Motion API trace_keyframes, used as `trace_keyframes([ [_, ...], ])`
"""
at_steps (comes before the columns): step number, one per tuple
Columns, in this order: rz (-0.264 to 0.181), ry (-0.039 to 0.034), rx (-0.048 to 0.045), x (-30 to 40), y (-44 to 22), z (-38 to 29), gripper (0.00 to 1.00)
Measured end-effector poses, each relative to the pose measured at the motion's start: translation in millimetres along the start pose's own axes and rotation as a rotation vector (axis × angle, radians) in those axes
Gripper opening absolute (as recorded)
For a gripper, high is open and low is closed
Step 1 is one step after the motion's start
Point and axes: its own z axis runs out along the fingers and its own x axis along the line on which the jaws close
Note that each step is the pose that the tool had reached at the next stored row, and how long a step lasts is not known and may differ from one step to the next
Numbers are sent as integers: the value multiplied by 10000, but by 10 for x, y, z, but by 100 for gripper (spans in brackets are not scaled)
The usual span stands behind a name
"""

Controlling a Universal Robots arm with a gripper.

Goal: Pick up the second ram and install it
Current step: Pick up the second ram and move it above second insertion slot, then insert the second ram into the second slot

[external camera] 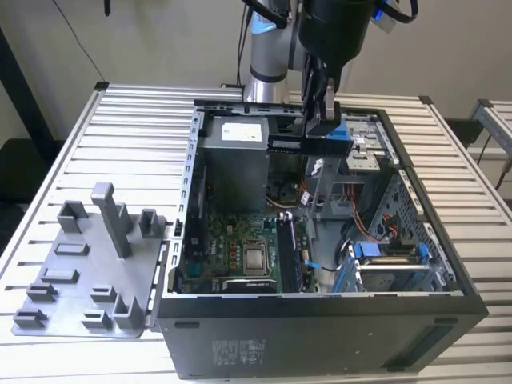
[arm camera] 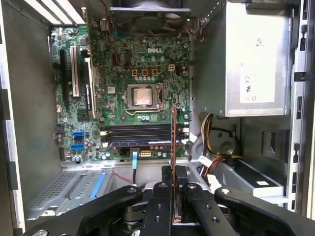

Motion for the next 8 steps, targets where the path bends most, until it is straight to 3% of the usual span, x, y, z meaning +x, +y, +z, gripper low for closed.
trace_keyframes([
  [8, -93, 0, -8, -5, -4, 1, 14],
])
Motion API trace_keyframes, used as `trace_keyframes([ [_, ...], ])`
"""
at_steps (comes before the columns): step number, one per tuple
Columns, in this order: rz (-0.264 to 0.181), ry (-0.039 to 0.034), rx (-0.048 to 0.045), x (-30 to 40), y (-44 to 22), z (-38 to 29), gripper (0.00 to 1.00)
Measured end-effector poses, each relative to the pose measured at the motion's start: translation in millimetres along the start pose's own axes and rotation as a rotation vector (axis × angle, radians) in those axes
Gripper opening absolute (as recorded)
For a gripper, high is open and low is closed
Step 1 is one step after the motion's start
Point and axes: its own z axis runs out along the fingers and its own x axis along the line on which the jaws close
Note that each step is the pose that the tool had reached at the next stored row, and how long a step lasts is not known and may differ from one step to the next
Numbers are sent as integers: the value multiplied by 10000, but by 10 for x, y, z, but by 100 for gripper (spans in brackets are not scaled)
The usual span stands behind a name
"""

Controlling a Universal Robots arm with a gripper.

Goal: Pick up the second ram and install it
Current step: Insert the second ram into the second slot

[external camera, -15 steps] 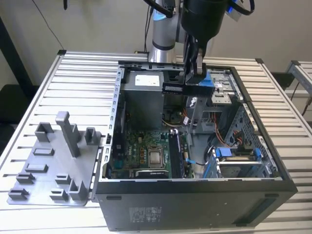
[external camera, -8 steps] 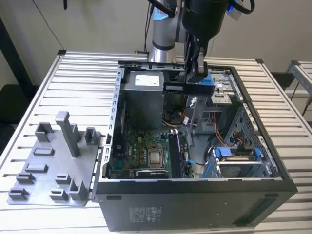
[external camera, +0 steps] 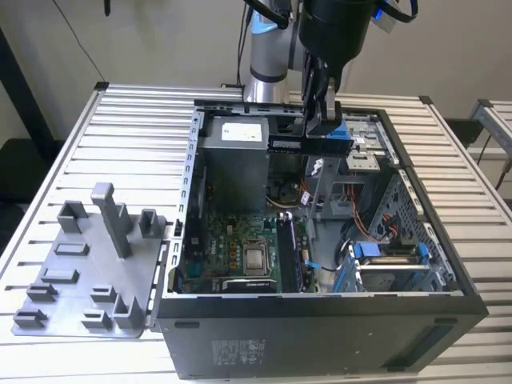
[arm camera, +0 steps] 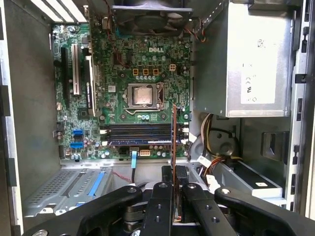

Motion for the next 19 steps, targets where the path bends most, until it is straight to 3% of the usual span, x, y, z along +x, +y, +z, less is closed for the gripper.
trace_keyframes([
  [10, 79, 0, 7, -1, 0, 0, 14],
  [19, 1170, 9, 104, 1, 0, 2, 14],
])
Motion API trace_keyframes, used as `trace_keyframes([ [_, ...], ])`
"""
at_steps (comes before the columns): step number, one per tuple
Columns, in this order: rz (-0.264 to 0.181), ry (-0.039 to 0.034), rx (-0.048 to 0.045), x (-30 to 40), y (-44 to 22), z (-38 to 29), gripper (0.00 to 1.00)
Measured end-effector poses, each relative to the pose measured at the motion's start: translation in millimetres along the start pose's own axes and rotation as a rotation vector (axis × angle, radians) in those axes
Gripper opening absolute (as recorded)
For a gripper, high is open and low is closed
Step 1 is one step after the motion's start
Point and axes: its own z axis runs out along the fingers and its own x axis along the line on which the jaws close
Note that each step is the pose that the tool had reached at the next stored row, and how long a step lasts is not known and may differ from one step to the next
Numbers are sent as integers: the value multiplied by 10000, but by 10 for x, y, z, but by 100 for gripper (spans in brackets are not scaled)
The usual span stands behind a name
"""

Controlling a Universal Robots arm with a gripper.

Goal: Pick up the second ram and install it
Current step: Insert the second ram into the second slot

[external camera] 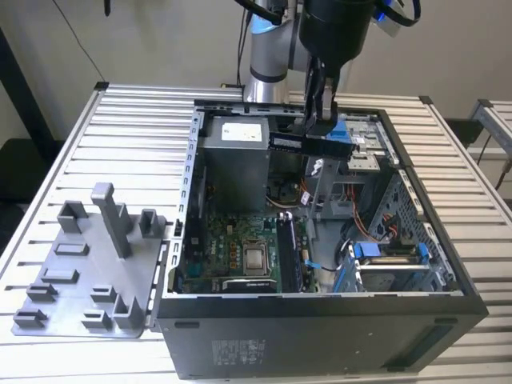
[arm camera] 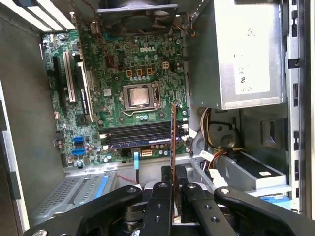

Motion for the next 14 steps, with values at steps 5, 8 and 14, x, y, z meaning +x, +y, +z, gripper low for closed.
trace_keyframes([
  [5, 736, 4, 65, 0, 0, 1, 14],
  [8, 1174, 7, 105, 0, 0, 2, 14],
  [14, 2128, 14, 189, 0, 0, 3, 14],
])
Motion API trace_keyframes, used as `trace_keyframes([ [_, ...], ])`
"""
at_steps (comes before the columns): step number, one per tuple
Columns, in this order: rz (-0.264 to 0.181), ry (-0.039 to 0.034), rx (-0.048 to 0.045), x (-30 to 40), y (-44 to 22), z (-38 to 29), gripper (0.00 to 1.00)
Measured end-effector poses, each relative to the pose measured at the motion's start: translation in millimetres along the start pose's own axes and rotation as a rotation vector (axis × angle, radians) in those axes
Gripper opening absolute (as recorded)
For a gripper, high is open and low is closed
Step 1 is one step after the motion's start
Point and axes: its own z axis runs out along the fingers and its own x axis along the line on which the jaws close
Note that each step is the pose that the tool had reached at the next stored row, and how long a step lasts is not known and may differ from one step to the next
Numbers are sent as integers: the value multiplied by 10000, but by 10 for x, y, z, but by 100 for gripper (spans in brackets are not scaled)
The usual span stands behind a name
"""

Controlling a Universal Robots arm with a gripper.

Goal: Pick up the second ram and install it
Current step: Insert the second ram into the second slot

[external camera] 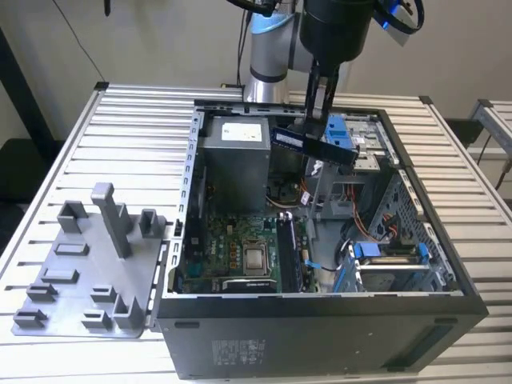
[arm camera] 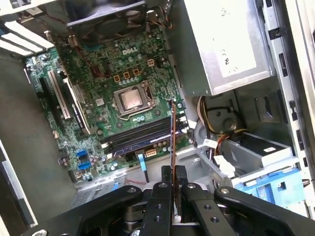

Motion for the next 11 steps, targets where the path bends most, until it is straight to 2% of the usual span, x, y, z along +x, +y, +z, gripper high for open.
trace_keyframes([
  [6, 920, 6, 82, 0, 0, 1, 14],
  [11, 1516, 11, 135, 0, 0, 2, 14],
])
